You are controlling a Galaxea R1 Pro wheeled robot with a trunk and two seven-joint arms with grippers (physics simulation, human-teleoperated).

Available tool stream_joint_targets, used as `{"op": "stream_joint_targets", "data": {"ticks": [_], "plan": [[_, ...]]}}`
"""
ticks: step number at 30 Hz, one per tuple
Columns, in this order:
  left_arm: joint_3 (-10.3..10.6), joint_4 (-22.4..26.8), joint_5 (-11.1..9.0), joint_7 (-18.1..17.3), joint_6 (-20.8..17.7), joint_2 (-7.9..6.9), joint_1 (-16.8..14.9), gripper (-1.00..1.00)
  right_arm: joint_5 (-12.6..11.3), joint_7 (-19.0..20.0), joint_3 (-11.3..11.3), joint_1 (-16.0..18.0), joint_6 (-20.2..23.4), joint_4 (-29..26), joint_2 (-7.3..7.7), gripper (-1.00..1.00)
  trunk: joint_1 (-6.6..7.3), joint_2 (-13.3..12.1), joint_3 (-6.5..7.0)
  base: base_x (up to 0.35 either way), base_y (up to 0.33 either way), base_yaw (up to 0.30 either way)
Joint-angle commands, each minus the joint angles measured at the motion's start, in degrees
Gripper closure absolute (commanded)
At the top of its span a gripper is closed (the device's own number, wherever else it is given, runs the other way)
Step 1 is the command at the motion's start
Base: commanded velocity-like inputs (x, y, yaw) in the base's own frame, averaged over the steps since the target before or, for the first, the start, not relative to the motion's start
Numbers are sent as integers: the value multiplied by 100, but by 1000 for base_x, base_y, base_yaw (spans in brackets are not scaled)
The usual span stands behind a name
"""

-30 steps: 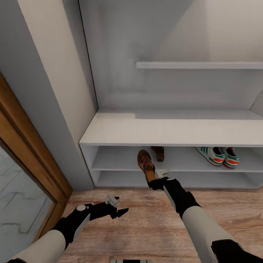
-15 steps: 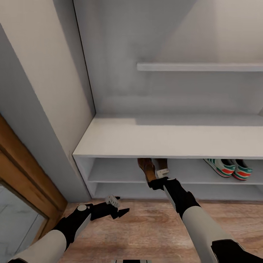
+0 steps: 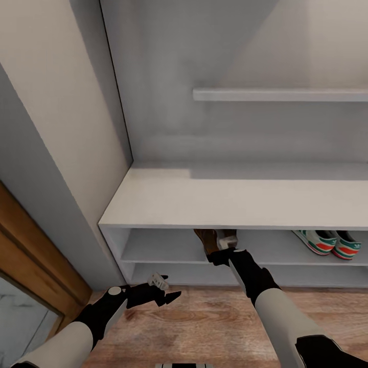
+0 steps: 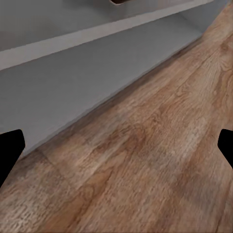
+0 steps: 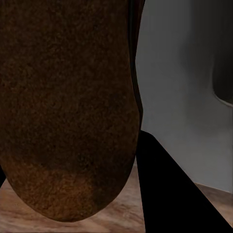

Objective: Pick up the two gym shoes and the two sandals from the corridor floor and place them onto the hallstand (shoe rack) in the corridor, making sure they are on the rack and not on the floor. Arrange them so the two gym shoes are next to each other and the two sandals are next to each other.

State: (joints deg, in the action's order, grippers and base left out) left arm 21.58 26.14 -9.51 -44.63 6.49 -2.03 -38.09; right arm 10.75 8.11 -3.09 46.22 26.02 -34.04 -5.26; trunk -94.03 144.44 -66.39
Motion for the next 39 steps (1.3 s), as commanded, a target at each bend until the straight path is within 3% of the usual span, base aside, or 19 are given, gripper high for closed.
{"op": "stream_joint_targets", "data": {"ticks": [1,31,39], "plan": [[48,-4,-51,5,28,-8,-5,-100,41,22,1,1,35,-12,-1,100,1,2,-5,12,4,0],[48,-4,-51,7,28,-8,-5,-100,41,21,-8,1,35,-40,1,100,1,2,-5,2,0,-29],[48,-4,-51,5,28,-8,-5,-100,41,21,-8,1,35,-41,0,100,1,2,-5,148,103,0]]}}
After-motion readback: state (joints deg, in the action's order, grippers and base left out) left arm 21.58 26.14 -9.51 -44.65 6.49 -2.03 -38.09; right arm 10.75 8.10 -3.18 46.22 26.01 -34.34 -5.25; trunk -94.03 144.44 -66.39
